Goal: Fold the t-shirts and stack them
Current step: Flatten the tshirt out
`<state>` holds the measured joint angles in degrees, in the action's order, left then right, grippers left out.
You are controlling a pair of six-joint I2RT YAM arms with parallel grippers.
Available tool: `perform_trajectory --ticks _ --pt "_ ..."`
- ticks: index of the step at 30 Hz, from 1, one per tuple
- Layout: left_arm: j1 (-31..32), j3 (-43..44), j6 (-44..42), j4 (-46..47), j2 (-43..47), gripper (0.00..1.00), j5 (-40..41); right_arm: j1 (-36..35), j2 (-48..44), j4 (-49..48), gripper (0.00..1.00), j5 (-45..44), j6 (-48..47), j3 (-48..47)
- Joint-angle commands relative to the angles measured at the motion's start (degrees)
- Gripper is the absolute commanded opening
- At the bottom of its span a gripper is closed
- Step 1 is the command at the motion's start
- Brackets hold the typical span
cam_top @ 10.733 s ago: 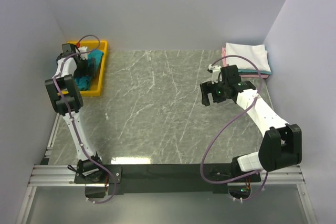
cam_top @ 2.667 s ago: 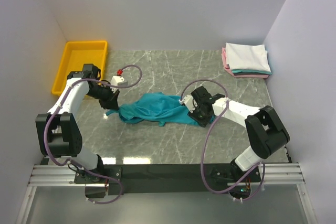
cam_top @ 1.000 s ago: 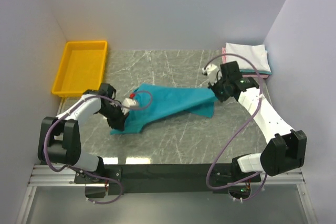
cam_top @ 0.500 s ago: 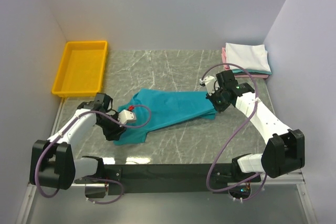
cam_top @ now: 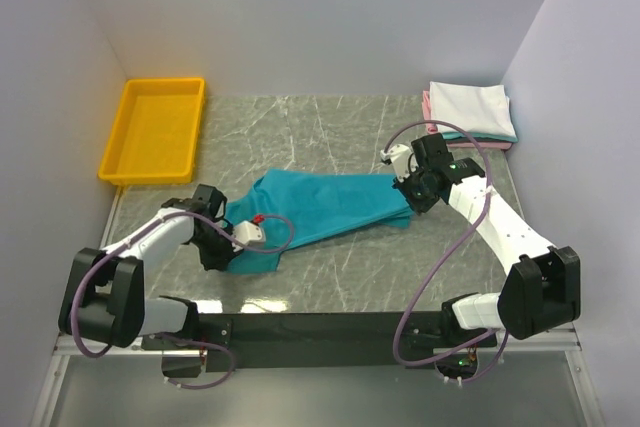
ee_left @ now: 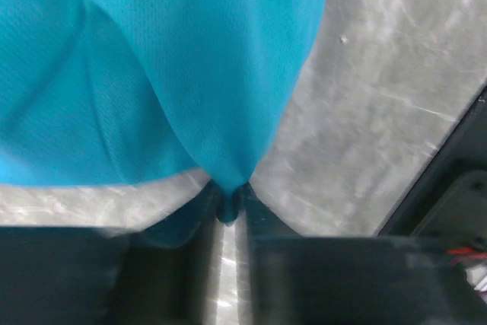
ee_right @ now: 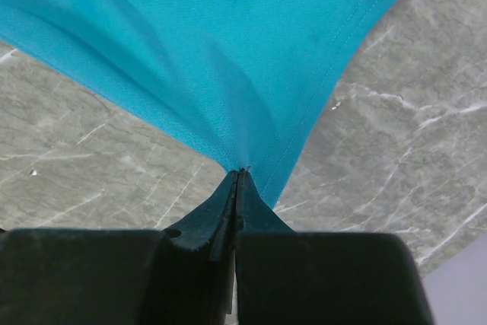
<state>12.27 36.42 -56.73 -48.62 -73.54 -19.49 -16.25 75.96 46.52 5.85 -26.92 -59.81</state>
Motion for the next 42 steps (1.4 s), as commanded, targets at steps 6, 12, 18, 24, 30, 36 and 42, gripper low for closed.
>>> perform_trajectory --ticks 6,12,18,24,30,36,42 --pt "-11.5 19.8 4.1 -6.0 -0.7 0.01 -11.3 1.1 -3.7 -0.5 0.0 -4.2 -0.9 -5.6" --pt "-19.0 51.4 12.0 -11.9 -7.4 0.01 -20.1 3.4 -3.8 -4.9 0.0 -7.8 -2.0 -19.9" --pt "-19.2 61.6 28.8 5.5 -6.4 0.01 -14.5 3.8 -3.0 -11.5 0.0 -14.4 -2.0 -33.5" --pt "-19.2 61.9 36.9 17.2 -2.3 0.01 -6.6 4.0 -3.5 -16.9 0.0 -18.9 -3.9 -39.9" --pt "-19.2 59.2 37.8 24.9 4.1 0.0 -2.5 4.0 -7.3 -17.1 0.0 -19.6 -4.6 -42.0" --pt "-19.2 52.5 37.1 24.1 16.8 0.01 -3.1 4.0 -17.9 -13.3 0.0 -18.7 -5.9 -38.6" --pt "-19.2 47.3 38.9 20.1 30.6 0.01 1.5 4.1 -29.6 -8.8 0.0 -16.5 -6.9 -36.4"
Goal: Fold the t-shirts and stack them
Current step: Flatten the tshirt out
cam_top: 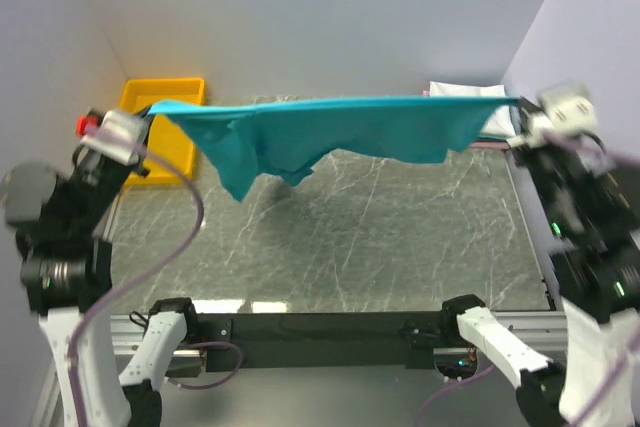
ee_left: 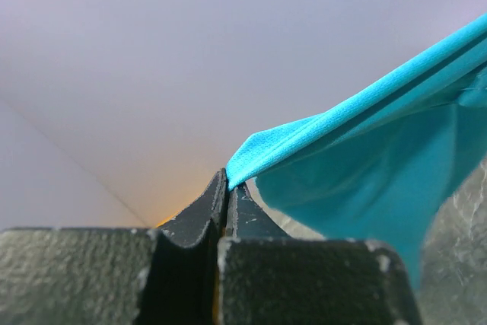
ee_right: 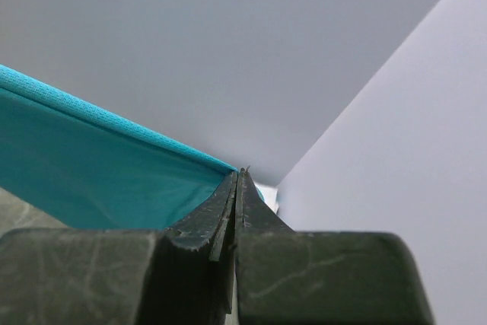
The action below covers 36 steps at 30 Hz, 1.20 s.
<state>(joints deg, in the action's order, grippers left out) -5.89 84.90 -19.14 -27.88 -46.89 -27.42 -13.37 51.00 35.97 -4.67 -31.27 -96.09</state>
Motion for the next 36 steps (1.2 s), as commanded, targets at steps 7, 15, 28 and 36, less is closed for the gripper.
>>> perform_trajectory --ticks 7,15,28,36 --pt "-1.1 4.2 2.8 -6.2 8.3 0.01 11.1 1.1 -7.2 2.7 0.0 -6.4 -5.1 -0.9" --pt "-1.1 0.4 -0.8 -7.0 -1.2 0.01 9.3 1.1 0.8 -8.2 0.0 -5.6 -7.6 9.7" --pt "3.9 -15.6 -4.9 9.2 -35.5 0.01 7.7 1.0 33.4 -25.8 0.0 1.2 -6.6 26.0" --pt "5.3 19.1 1.5 2.5 -74.7 0.01 7.9 1.1 63.2 -28.1 0.0 -4.3 -5.7 7.8"
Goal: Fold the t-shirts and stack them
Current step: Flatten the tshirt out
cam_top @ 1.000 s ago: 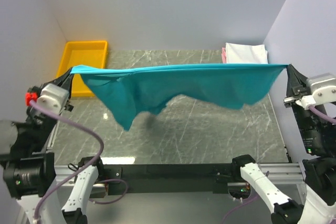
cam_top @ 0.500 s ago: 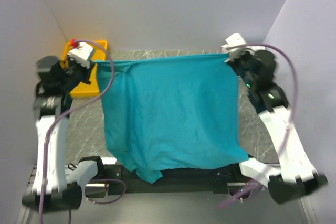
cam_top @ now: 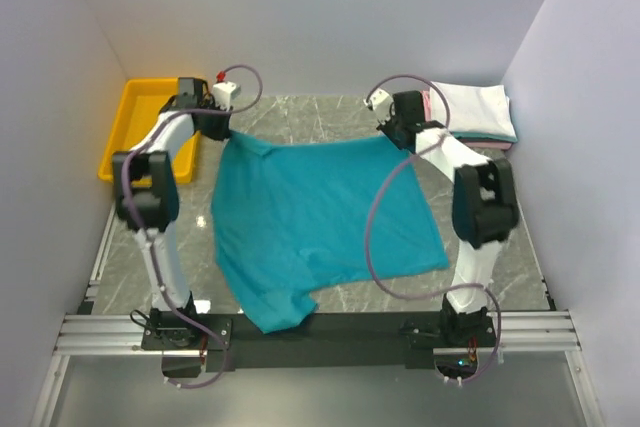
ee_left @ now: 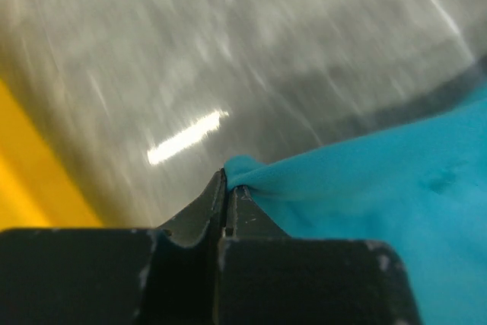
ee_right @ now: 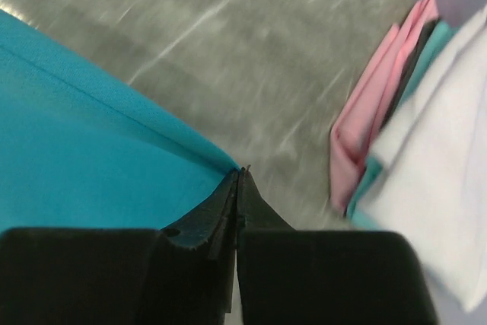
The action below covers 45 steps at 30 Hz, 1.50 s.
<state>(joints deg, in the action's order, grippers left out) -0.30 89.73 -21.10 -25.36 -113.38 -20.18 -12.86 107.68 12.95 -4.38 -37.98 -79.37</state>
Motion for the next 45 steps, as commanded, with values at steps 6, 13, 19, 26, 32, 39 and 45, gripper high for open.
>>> perform_trajectory --ticks 6,13,19,26,32,39,45 --pt "-1.3 48.8 9.9 -9.7 -29.3 0.48 -0.9 1.6 14.0 4.0 0.44 -8.4 8.2 -26.3" --pt "-2.8 17.5 10.4 3.4 -6.3 0.78 -2.9 2.5 1.1 14.0 0.51 -0.4 12.6 -20.0" --pt "-2.6 0.4 7.9 -2.9 5.6 0.55 -9.1 2.4 -2.7 27.1 0.35 10.4 15.5 -13.4" --pt "-2.4 -14.1 -0.3 -15.1 14.0 0.44 -7.1 2.2 -8.7 34.3 0.24 15.8 14.7 -1.0" --pt "-2.1 -24.6 -3.1 -16.4 17.9 0.4 -0.3 1.3 -9.3 33.0 0.22 16.5 14.2 7.1" --pt "-3.0 -24.3 -1.5 -11.6 9.3 0.35 7.3 1.1 0.9 28.6 0.2 11.4 15.9 5.9" --pt "-6.0 -17.1 -4.4 -14.2 6.0 0.37 9.2 1.3 0.6 28.2 0.2 6.2 15.6 6.2"
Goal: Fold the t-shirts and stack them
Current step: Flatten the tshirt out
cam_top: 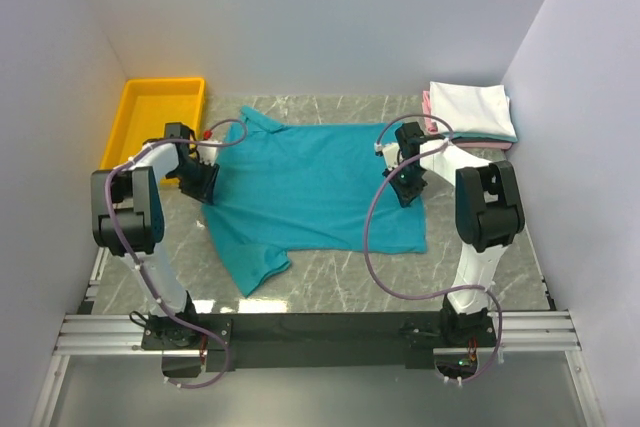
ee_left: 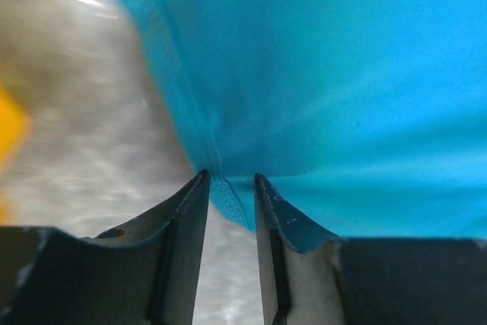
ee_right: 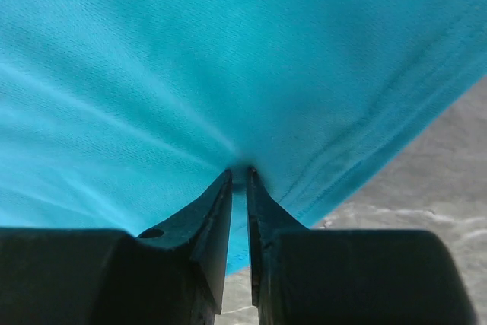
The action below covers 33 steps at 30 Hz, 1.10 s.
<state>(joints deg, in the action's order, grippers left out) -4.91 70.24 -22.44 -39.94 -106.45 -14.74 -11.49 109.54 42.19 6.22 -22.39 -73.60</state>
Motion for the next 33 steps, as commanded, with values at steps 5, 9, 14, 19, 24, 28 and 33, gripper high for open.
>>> perform_trajectory --ticks 5,9,14,19,24,28,33 --pt "-1.4 2.3 -8.8 -3.9 5.7 0.51 -1.3 -0.2 -10.5 1.6 0.25 -2.3 -0.4 1.2" --pt "-0.5 2.0 -12.3 -9.6 12.7 0.57 -8.7 -0.6 -17.7 7.9 0.3 4.8 -1.0 -0.6" --pt "4.2 -5.4 -16.1 -11.0 22.4 0.56 -11.5 -1.6 -22.2 11.8 0.28 5.7 -1.0 4.3" --pt "11.2 -17.0 -16.8 -9.1 27.0 0.56 -9.6 -2.4 -22.4 9.8 0.29 5.8 0.5 12.9" --pt "13.5 -22.9 -15.6 -5.6 28.8 0.61 -7.2 -2.4 -24.6 7.5 0.39 2.8 -1.0 17.9" --pt "12.8 -22.5 -15.0 -4.9 28.4 0.63 -6.9 -2.4 -25.8 9.1 0.45 2.7 -2.4 17.5" --pt "7.7 -18.0 -13.6 -3.8 25.5 0.64 -6.9 -2.5 -26.4 10.1 0.45 2.7 -3.4 18.1"
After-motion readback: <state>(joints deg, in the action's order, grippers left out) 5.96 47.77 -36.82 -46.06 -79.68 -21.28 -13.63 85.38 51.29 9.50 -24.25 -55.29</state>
